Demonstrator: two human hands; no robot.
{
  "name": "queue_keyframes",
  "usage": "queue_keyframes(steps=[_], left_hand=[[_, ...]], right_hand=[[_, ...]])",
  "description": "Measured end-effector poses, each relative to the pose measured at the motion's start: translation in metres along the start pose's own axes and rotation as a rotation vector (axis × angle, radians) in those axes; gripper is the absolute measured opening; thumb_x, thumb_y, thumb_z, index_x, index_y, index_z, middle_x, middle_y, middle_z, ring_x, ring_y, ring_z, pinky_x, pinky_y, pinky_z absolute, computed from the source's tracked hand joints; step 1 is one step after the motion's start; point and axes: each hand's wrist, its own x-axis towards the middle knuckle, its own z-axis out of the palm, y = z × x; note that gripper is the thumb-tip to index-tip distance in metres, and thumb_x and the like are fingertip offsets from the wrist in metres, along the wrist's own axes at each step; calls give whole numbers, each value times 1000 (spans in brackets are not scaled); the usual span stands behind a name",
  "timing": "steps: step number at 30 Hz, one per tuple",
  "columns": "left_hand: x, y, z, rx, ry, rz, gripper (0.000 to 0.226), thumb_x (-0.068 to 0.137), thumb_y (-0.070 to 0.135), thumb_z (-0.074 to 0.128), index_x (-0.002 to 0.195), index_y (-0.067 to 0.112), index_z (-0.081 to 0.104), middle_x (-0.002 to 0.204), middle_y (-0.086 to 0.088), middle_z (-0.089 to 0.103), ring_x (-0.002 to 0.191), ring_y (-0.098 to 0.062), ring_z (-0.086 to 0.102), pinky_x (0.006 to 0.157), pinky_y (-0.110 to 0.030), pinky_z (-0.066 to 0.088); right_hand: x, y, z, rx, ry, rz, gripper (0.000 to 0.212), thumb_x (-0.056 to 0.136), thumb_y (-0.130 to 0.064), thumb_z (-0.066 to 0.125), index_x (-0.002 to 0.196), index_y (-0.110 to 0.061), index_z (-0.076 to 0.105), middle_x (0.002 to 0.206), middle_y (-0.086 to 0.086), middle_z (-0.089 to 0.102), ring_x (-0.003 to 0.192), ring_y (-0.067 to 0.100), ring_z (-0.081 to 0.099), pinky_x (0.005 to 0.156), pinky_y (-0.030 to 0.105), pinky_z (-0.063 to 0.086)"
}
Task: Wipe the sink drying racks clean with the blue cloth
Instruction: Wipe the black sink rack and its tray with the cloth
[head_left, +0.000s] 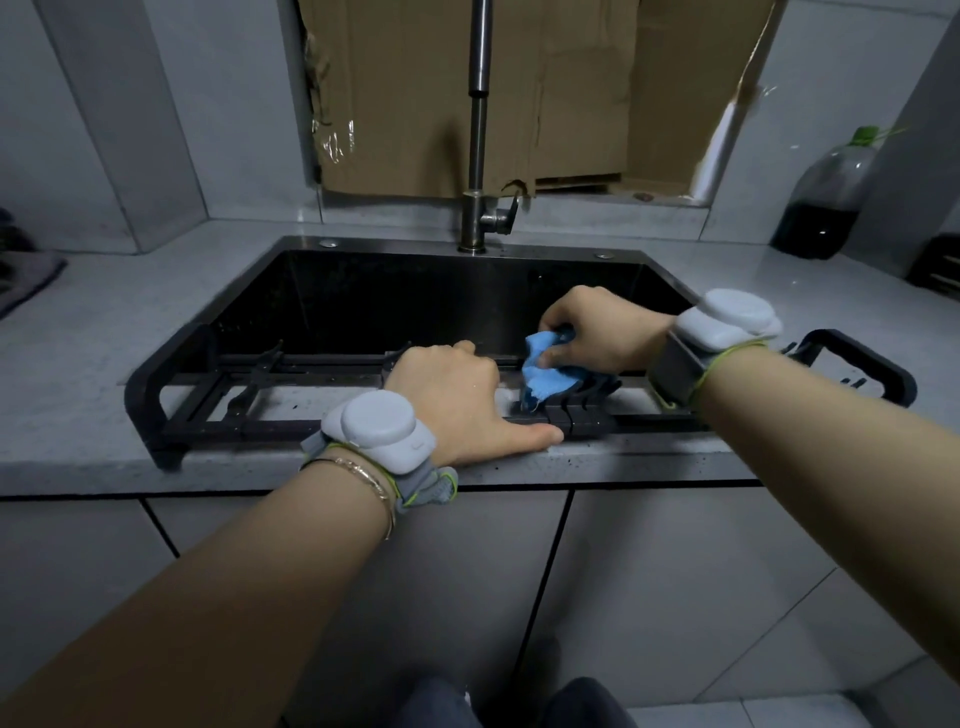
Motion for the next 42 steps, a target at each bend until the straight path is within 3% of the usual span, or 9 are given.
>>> queue_keyframes(steps=[5, 7, 10, 18, 24, 27, 31, 37, 42], left_hand=[[-3, 0, -2, -19, -21, -35, 74, 62, 90, 35, 71, 19, 53, 90, 1, 55, 68, -17, 44, 63, -30, 32], [-3, 1, -2, -20, -14, -25, 74, 63, 89, 36, 75, 19, 54, 97, 0, 58, 72, -19, 47, 65, -30, 33], [-1, 1, -1, -10, -12, -8, 74, 64, 89, 34, 78, 19, 54, 111, -3, 60, 86, -22, 58, 67, -30, 34], [-2, 0, -1, -10, -27, -24, 73, 64, 90, 35, 73, 19, 50, 100, -1, 59, 73, -18, 48, 65, -30, 33], [-3, 1, -3, -27, -33, -40, 75, 63, 90, 36, 74, 18, 53, 94, 0, 57, 70, -17, 43, 65, -29, 34], [-2, 0, -1, -36, -15, -26, 75, 63, 90, 37, 75, 18, 54, 101, -2, 60, 76, -20, 52, 66, -29, 34], [-1, 1, 0, -33, -7, -12, 77, 64, 89, 37, 83, 18, 59, 113, -4, 60, 92, -23, 60, 69, -30, 34], [-1, -1, -1, -38, -33, -24, 70, 63, 90, 36, 62, 20, 42, 96, 0, 58, 72, -18, 48, 64, -29, 33], [-1, -1, -1, -53, -22, -31, 72, 62, 91, 36, 67, 20, 47, 91, 0, 56, 71, -18, 45, 65, -30, 34]], right_hand=[[-11, 12, -10, -50, -64, 61, 25, 81, 0, 55, 101, -10, 67, 90, 2, 62, 84, 14, 54, 70, 22, 37], [-10, 9, -5, -44, -37, 65, 16, 83, -11, 63, 97, -7, 67, 90, 6, 63, 83, 15, 54, 68, 23, 37], [1, 0, 3, -41, 10, 36, 29, 82, -27, 69, 91, 0, 66, 83, 11, 61, 77, 19, 52, 65, 26, 37], [-2, 3, 7, 120, -33, -24, 24, 85, -6, 63, 108, -12, 70, 106, 3, 67, 91, 10, 58, 81, 21, 45], [-7, 13, -11, -18, -144, 74, 21, 88, -16, 61, 108, -13, 70, 97, 2, 68, 86, 9, 55, 75, 20, 40], [2, -1, -13, -111, -240, 69, 24, 89, -11, 55, 109, -14, 67, 98, 2, 66, 86, 11, 54, 73, 19, 38], [7, -17, -5, -29, -273, 54, 48, 84, 3, 38, 116, -22, 63, 99, -2, 63, 89, 12, 56, 78, 21, 43], [8, -5, -6, -64, -243, 100, 30, 90, -10, 53, 117, -19, 63, 94, -2, 61, 84, 12, 53, 73, 23, 40], [-2, 9, -8, -160, -121, 94, 26, 88, -25, 62, 104, -6, 68, 94, 9, 64, 84, 18, 52, 71, 24, 36]])
